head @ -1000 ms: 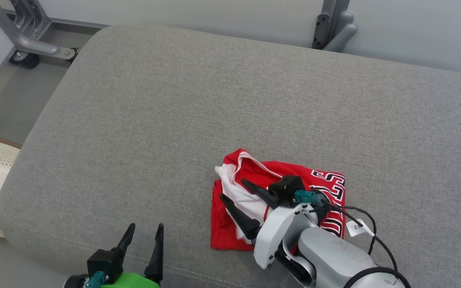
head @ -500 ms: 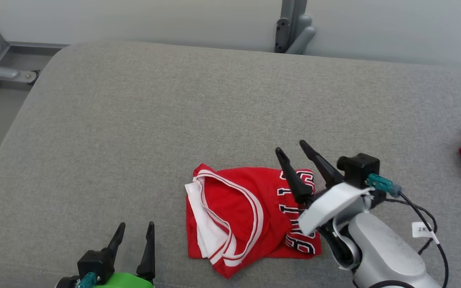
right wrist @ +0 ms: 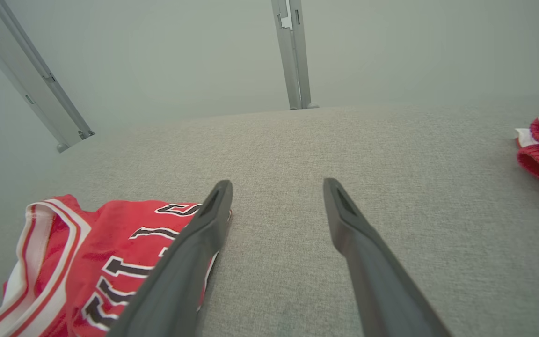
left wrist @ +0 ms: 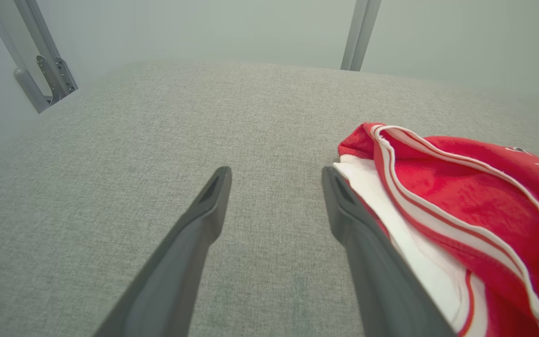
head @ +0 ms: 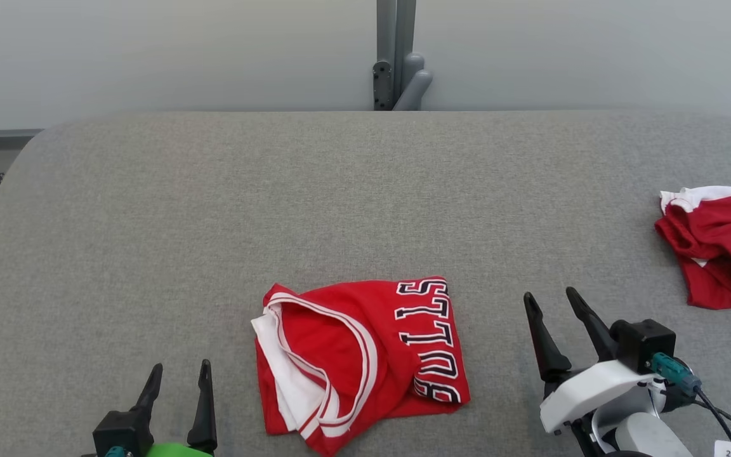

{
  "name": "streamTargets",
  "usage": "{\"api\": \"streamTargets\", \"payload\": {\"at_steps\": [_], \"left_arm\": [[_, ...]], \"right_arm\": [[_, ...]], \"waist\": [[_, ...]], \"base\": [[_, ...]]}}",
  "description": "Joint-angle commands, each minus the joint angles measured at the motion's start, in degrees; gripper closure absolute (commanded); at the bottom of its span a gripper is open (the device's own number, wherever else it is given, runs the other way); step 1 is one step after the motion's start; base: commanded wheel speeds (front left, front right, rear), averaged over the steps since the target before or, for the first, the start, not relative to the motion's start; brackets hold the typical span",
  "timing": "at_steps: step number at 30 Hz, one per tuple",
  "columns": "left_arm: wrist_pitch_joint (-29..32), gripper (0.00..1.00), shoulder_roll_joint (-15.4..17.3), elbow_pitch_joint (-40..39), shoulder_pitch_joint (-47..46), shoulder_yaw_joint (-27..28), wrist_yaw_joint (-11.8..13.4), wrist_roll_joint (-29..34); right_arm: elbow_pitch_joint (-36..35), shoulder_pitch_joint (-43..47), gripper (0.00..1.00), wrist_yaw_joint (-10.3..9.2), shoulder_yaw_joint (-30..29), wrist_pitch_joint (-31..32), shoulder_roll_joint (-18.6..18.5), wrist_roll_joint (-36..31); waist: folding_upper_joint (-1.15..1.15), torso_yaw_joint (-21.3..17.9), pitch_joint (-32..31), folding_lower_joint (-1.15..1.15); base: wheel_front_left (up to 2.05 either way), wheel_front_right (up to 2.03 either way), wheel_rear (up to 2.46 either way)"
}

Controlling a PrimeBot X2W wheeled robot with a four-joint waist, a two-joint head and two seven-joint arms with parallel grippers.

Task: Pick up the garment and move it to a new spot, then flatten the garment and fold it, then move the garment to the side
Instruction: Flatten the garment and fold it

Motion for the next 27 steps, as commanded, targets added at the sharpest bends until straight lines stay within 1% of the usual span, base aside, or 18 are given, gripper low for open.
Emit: {"api": "streamTargets", "payload": {"at_steps": [1, 5, 13, 20, 27], "left_arm": [[0.07, 0.00, 0.17, -0.30, 0.68, 0.51, 0.09, 0.52], [0.07, 0.00, 0.16, -0.71, 1.61, 1.76, -0.14, 1.10], [0.07, 0.00, 0.17, -1.69, 3.16, 2.97, -0.28, 1.95], [0.07, 0.00, 0.17, -1.82, 3.69, 2.67, -0.03, 1.95], [0.07, 0.00, 0.17, -1.64, 3.09, 1.90, 0.03, 1.72]], "right_arm": [[-0.63, 0.98, 0.00, -0.02, -0.55, -0.13, 0.26, -0.67], [-2.33, 3.51, 0.00, -0.01, -2.22, -0.14, 1.02, -3.48], [-4.53, 6.77, 0.00, -0.02, -3.69, -0.14, 2.37, -5.82], [-5.20, 7.61, 0.00, -0.02, -3.85, -0.14, 2.69, -6.66], [-4.64, 7.38, 0.00, -0.01, -3.69, -0.14, 2.81, -6.81]], "waist": [[0.00, -1.78, -1.35, 0.00], [0.00, -3.53, -2.28, 0.00], [0.00, -5.60, -3.55, 0.00], [0.00, -5.96, -3.65, 0.00], [0.00, -5.12, -3.22, 0.00]], "base": [[0.00, 0.00, 0.00], [0.00, 0.00, 0.00], [0.00, 0.00, 0.00], [0.00, 0.00, 0.00], [0.00, 0.00, 0.00]]}}
